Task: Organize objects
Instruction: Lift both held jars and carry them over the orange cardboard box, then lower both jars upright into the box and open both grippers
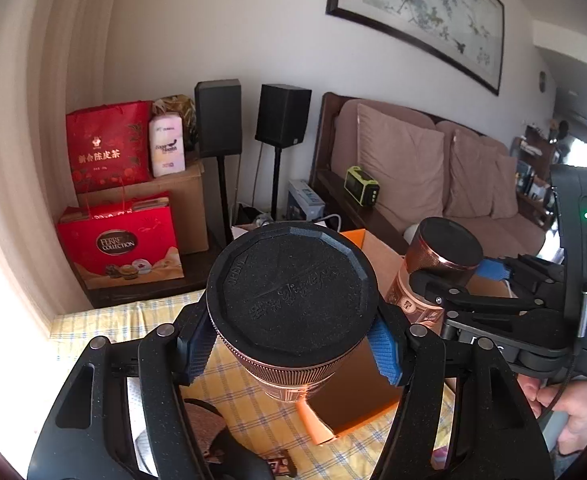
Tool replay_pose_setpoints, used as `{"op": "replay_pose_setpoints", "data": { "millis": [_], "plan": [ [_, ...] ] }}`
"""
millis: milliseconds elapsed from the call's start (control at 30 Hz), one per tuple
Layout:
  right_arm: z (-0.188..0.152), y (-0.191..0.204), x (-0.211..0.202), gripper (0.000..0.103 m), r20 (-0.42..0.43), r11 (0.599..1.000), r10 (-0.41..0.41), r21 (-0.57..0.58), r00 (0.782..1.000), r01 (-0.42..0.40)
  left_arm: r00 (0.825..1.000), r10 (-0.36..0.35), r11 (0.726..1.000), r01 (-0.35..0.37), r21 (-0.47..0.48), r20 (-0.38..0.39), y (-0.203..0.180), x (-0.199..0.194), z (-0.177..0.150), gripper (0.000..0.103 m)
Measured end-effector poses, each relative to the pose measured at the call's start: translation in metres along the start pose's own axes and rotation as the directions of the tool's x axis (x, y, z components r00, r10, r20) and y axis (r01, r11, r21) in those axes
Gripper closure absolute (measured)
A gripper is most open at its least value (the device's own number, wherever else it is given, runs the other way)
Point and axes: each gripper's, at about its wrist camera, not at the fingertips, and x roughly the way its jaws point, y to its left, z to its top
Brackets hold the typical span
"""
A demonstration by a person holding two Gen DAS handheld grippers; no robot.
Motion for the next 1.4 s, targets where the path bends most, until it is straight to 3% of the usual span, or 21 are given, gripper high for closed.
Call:
{"op": "replay_pose_setpoints", "data": {
  "millis": [133,333,467,667,967,1400],
  "plan": [
    [-0.012,-0.016,0.008,0.036,-0.029,1.0,-0.007,0.013,1.0,0.007,0.999,-0.028,1.0,0.028,0.002,-0.038,-0.015,0.018,-0.007,0.041],
    [-0.024,-0.034,0.028,0.036,-0.083,0.999,-0.024,0.028,0.996,0.026,1.0,-0.011,0.998,0.012,0.061,-0.026,-0.04,0.031,-0.008,0.041],
    [-0.031,-0.044,0.036,0.036,-0.105,0.998,-0.029,0.043,0.994,0.034,0.996,-0.069,0.997,0.072,0.032,-0.063,-0.044,0.039,-0.004,0.04],
    [-0.033,-0.052,0.039,0.036,-0.11,0.998,-0.027,0.05,0.994,0.032,0.993,-0.076,0.995,0.082,0.057,-0.089,-0.058,0.054,-0.009,0.04],
    [-0.036,-0.056,0.057,0.036,-0.192,1.0,0.005,0.031,0.981,0.001,0.968,-0.091,0.994,0.102,0.032,-0.234,-0.06,0.098,-0.032,0.04],
    [-0.029,-0.061,0.085,0.036,-0.216,0.998,0.05,0.051,0.975,-0.039,0.944,-0.124,0.991,0.134,0.012,-0.306,-0.051,0.143,-0.038,0.041]
  ]
}}
